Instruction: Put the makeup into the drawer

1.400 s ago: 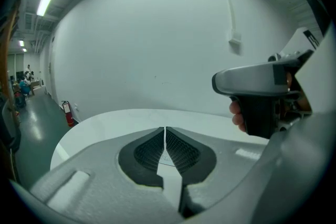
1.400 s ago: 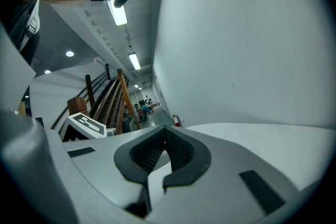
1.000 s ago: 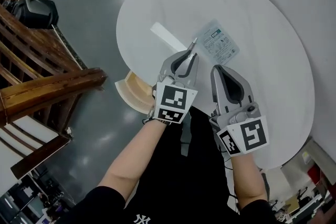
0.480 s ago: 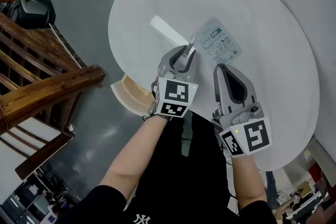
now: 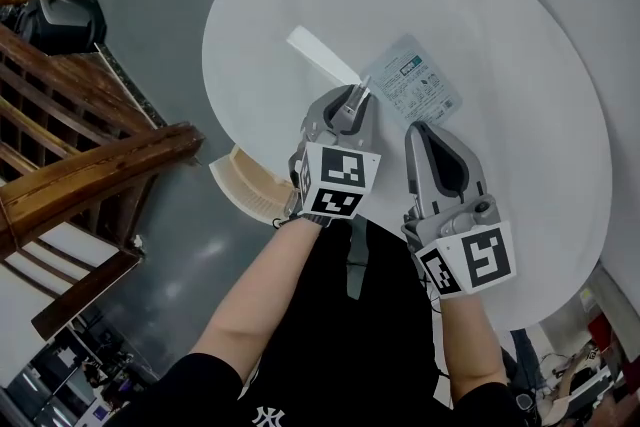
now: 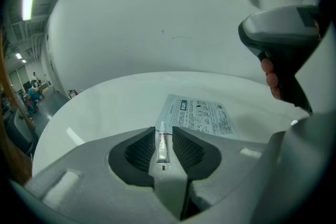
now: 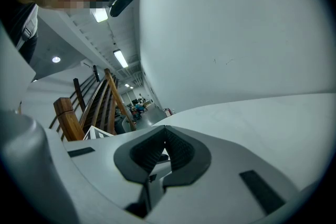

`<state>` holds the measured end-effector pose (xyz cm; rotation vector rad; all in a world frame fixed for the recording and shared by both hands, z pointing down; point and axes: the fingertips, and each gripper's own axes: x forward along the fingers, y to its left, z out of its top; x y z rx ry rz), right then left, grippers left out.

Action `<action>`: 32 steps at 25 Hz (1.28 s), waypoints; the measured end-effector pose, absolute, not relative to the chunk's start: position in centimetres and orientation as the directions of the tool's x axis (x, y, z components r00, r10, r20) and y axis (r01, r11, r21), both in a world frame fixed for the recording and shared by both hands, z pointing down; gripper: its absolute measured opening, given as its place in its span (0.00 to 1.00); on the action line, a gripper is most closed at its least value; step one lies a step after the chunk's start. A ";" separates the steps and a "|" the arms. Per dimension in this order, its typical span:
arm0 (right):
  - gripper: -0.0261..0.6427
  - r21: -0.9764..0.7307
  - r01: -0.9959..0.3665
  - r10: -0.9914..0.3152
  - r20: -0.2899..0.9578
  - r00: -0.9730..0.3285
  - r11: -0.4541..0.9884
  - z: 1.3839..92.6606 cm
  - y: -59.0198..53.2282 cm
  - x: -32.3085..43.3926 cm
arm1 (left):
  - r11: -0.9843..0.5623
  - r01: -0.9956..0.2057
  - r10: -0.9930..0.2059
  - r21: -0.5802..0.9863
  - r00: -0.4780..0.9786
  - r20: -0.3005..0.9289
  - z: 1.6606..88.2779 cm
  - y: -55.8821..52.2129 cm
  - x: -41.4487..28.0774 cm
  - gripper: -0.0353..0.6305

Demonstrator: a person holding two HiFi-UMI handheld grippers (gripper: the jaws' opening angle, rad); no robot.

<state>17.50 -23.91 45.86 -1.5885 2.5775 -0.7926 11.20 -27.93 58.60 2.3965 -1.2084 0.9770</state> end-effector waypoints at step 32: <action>0.06 -0.407 -0.842 -0.843 0.251 -0.475 0.354 44.9 -23.4 17.2 | -0.551 -0.833 -0.637 -0.056 0.375 0.673 56.7 -27.3 10.7 0.15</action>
